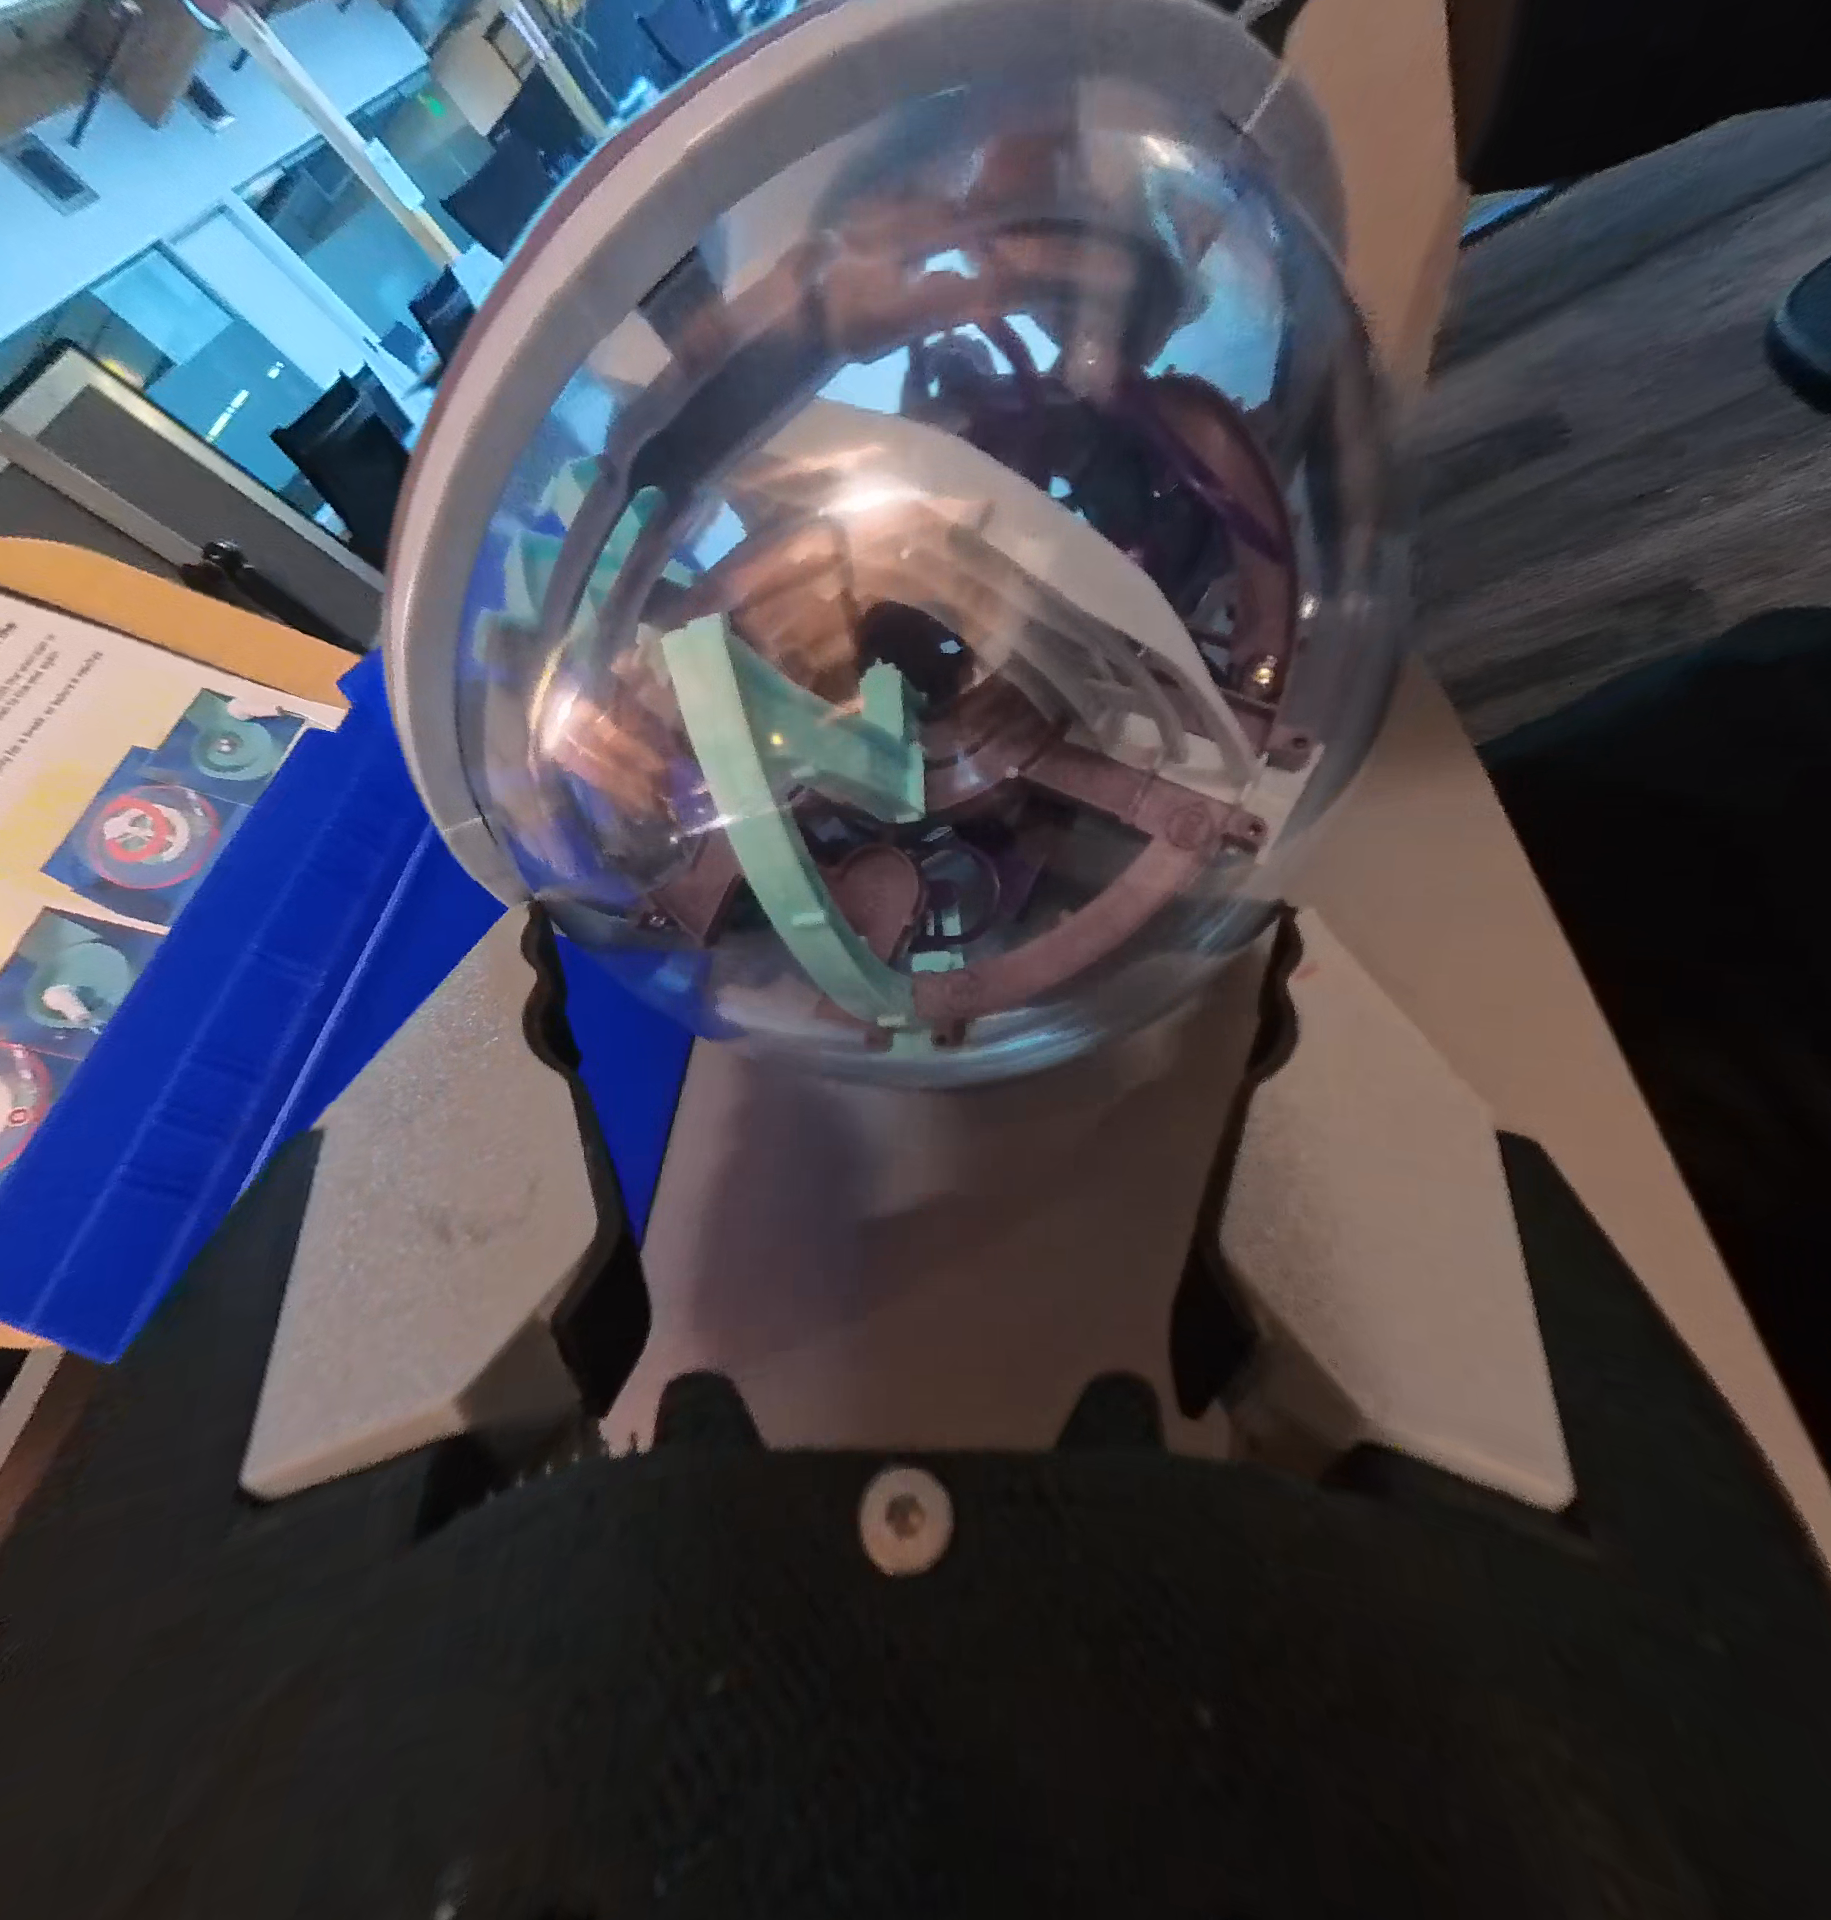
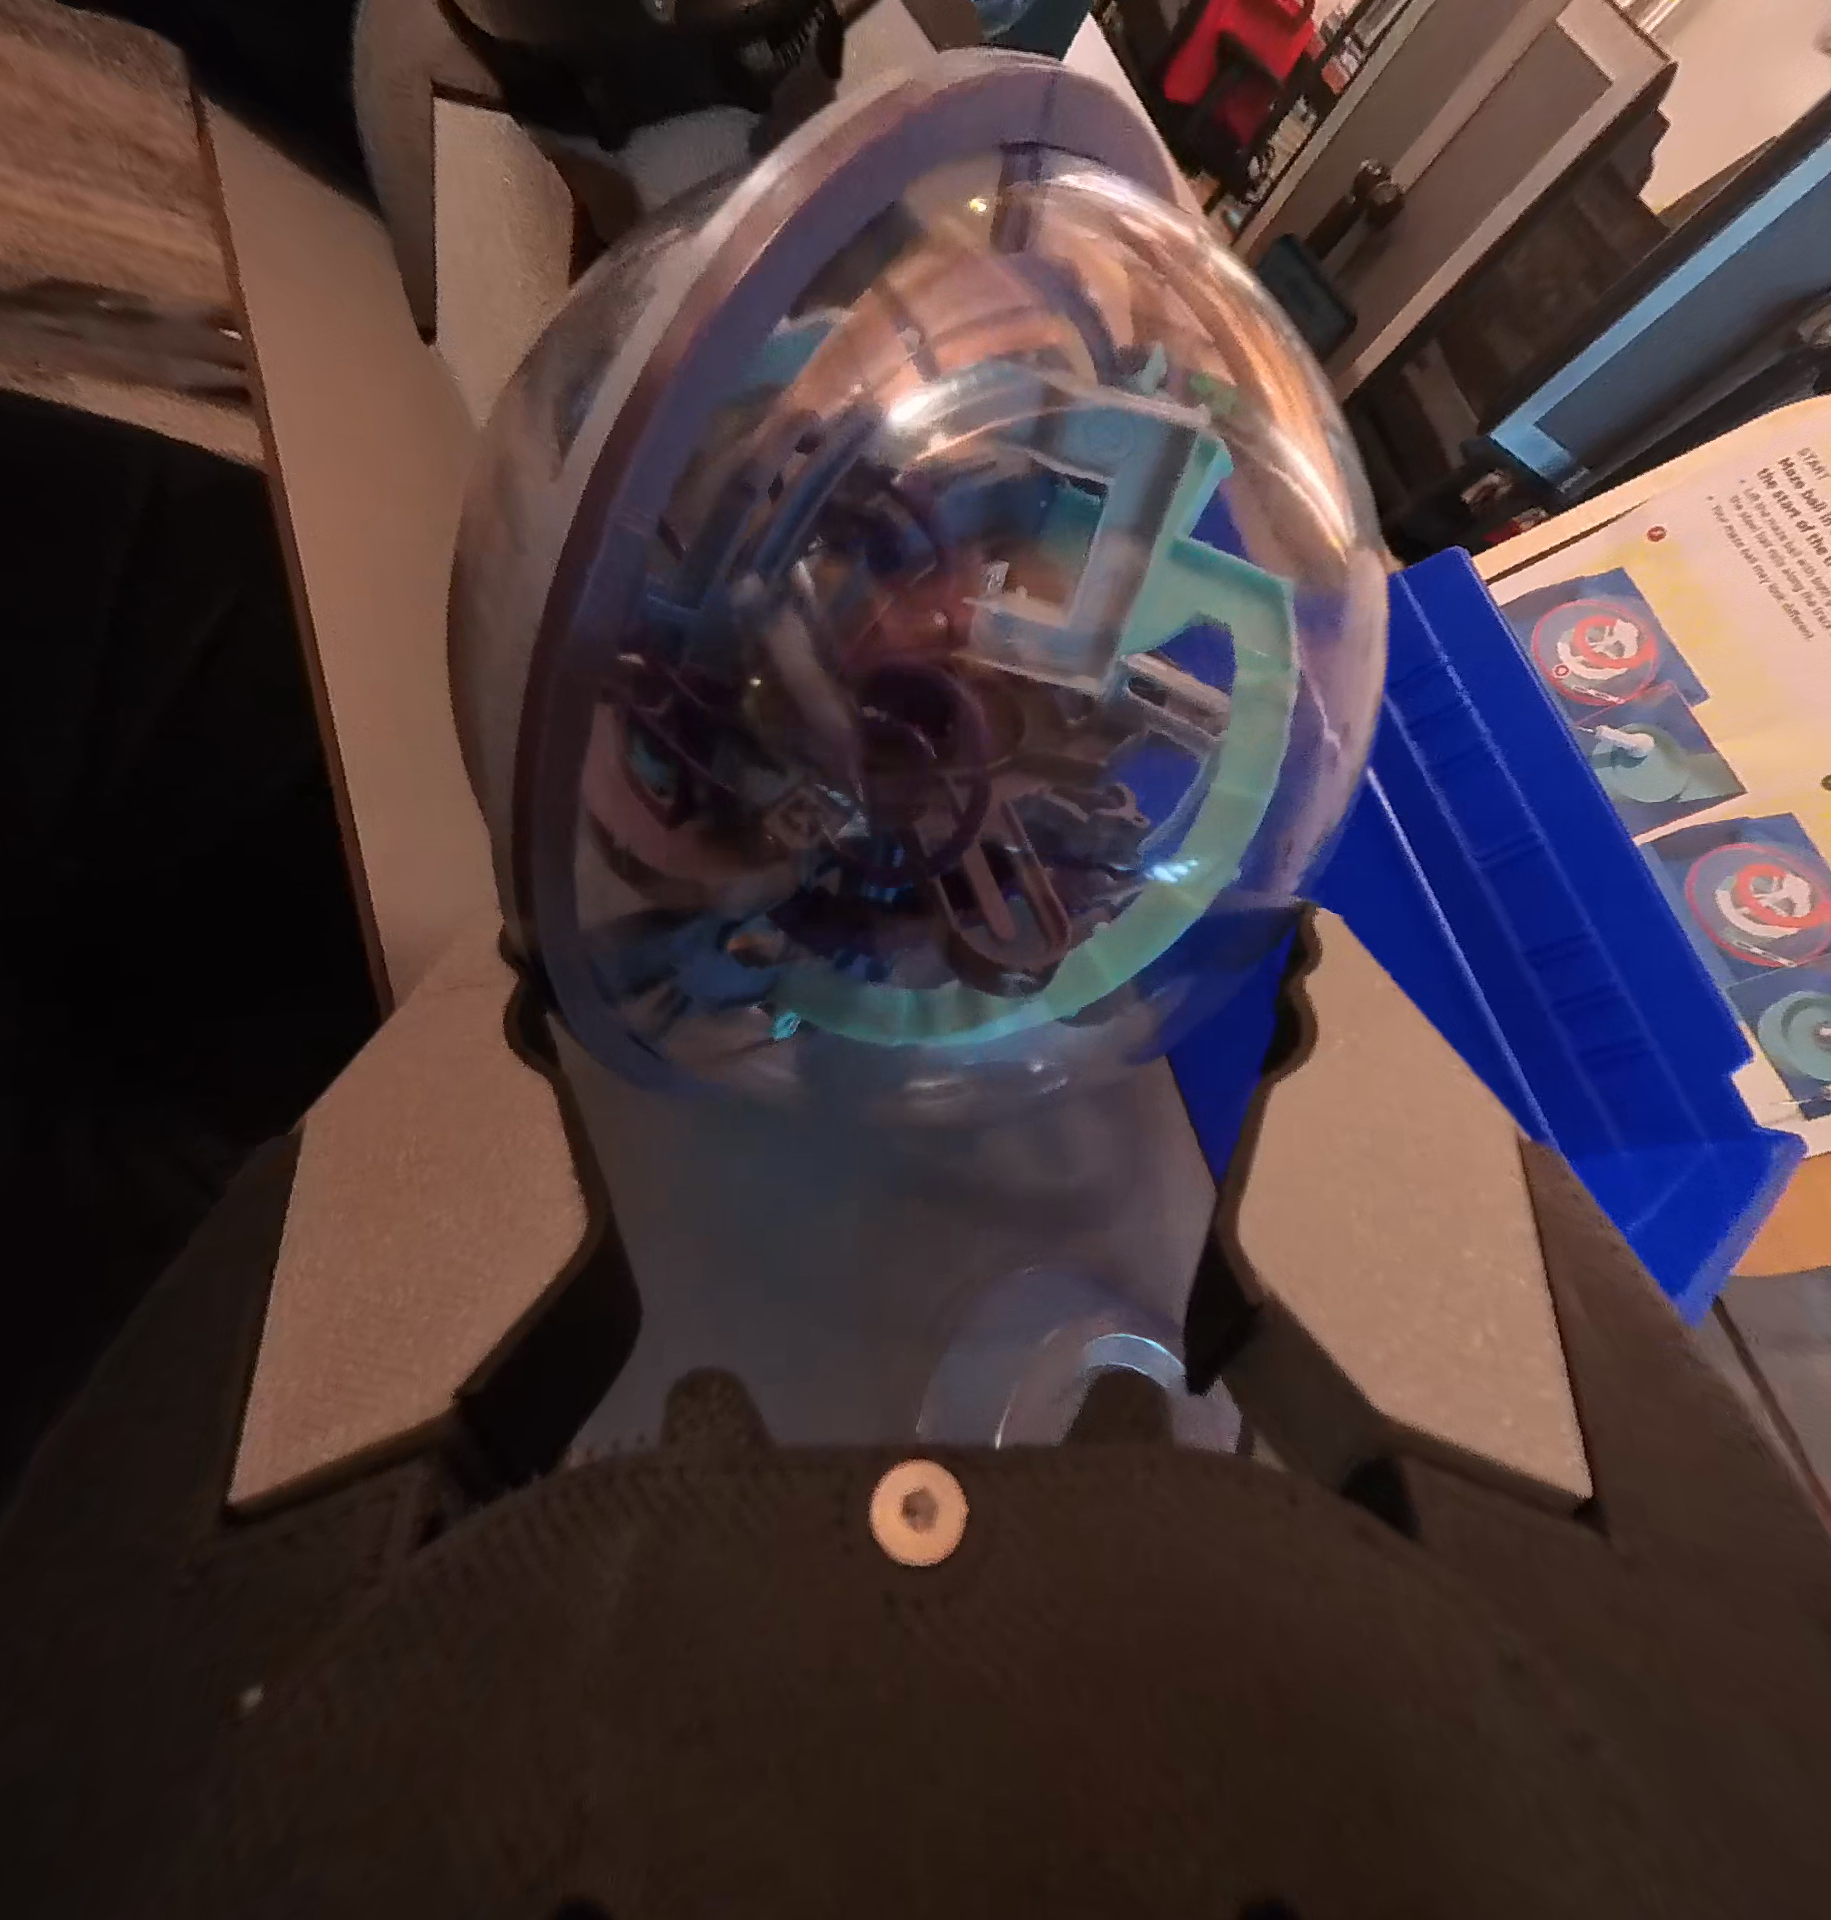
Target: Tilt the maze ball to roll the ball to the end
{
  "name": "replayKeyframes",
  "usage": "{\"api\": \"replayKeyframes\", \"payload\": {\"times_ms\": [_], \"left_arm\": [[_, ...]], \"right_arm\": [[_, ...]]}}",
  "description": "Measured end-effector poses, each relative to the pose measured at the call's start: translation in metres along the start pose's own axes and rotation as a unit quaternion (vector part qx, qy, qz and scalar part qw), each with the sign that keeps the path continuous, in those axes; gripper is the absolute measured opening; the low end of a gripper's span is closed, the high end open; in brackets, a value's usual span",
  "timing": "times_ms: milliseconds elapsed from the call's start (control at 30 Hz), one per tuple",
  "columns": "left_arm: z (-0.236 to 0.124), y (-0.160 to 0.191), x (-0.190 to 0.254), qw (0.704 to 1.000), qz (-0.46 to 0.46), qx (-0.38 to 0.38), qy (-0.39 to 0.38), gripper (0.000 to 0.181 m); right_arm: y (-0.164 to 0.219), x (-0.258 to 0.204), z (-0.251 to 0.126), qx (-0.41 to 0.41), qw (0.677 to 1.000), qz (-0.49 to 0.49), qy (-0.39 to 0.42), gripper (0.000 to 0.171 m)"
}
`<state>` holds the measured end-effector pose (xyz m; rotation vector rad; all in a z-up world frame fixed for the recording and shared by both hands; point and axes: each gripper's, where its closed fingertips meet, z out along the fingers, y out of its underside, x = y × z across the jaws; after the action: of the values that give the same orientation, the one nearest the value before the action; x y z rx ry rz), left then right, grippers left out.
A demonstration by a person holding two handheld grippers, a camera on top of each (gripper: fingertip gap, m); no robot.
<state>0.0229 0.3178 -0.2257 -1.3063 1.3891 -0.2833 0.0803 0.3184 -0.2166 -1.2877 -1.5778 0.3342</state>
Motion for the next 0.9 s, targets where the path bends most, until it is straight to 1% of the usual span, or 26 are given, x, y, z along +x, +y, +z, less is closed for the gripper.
{"api": "replayKeyframes", "payload": {"times_ms": [33,133,500,700,800,900], "left_arm": [[-0.0001,-0.0002,0.0000,1.000,0.004,-0.003,-0.005,0.130],[0.0002,-0.0007,0.0008,1.000,0.001,-0.007,-0.011,0.131],[0.0000,-0.0014,-0.0009,0.997,-0.066,-0.024,0.026,0.130],[-0.0017,-0.0031,-0.0015,0.995,-0.079,-0.047,0.030,0.130],[-0.0024,-0.0032,-0.0027,0.996,-0.067,-0.060,0.024,0.130],[-0.0048,-0.0047,-0.0016,0.995,-0.074,-0.064,0.026,0.130]], "right_arm": [[0.0004,0.0001,0.0005,-0.001,1.000,-0.003,0.004,0.136],[-0.0003,-0.0005,0.0013,0.004,1.000,0.002,0.006,0.138],[-0.0054,0.0030,0.0026,0.033,0.996,0.073,-0.037,0.138],[-0.0056,0.0038,0.0029,0.046,0.993,0.089,-0.054,0.138],[-0.0039,0.0042,0.0037,0.039,0.994,0.083,-0.053,0.138],[-0.0057,0.0029,0.0032,0.035,0.994,0.087,-0.059,0.138]]}}
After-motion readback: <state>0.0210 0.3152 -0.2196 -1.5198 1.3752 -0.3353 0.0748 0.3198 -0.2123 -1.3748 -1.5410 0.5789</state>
